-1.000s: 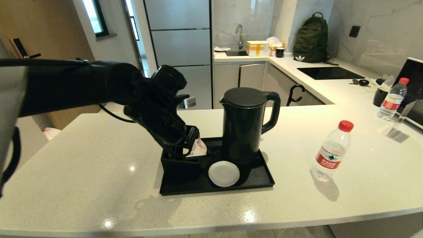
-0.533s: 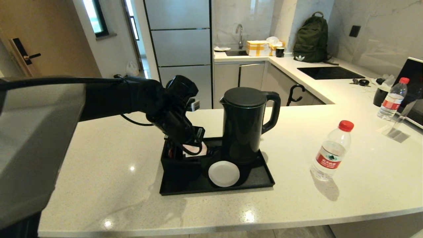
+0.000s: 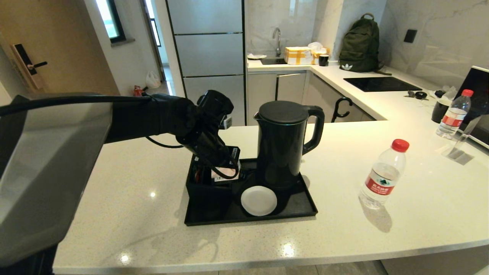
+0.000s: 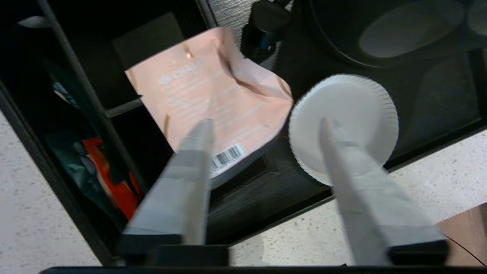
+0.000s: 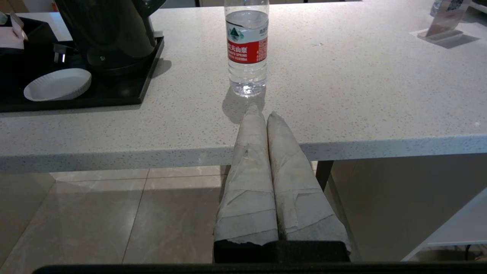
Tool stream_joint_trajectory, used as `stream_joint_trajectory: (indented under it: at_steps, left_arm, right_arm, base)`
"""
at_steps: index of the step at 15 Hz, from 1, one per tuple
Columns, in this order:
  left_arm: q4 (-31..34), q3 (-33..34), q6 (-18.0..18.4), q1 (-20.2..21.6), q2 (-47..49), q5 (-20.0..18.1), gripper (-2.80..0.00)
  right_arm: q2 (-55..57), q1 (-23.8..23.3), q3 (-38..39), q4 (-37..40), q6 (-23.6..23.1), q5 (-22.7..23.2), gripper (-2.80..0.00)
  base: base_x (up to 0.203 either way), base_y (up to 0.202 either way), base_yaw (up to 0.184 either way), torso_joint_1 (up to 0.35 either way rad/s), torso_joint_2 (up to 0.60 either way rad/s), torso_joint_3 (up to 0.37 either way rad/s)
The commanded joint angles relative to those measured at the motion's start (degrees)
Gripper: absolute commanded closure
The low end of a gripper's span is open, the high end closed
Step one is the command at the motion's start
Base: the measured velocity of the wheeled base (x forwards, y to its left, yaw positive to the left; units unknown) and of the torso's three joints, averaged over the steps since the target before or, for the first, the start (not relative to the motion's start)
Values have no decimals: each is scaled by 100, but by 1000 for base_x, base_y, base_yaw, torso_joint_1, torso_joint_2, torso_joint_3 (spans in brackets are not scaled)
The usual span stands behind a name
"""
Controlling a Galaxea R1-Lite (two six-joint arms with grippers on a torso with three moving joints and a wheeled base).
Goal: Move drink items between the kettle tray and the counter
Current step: Pick up the tea bag
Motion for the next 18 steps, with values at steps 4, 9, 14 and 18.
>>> stream_joint_trajectory:
  at_steps: [4,9,14,18]
  left_arm:
    - [29,4,-10,-5,-15,3,-280]
    - [-85,-6,-445,-109,325,547,-280]
    - [-129,-14,-449,-145,451,680,-280]
    - [-129,-14,-449,-145,451,680,-280]
  right_arm:
    - [7,0,11,-1,-5,4,0]
    - [7,0,11,-1,-5,4,0]
    - [7,0,11,-1,-5,4,0]
    - [7,0,11,-1,-5,4,0]
  base:
    - [0,0,0,0,0,0]
    - [0,0,0,0,0,0]
    - [0,0,0,0,0,0]
    - [0,0,0,0,0,0]
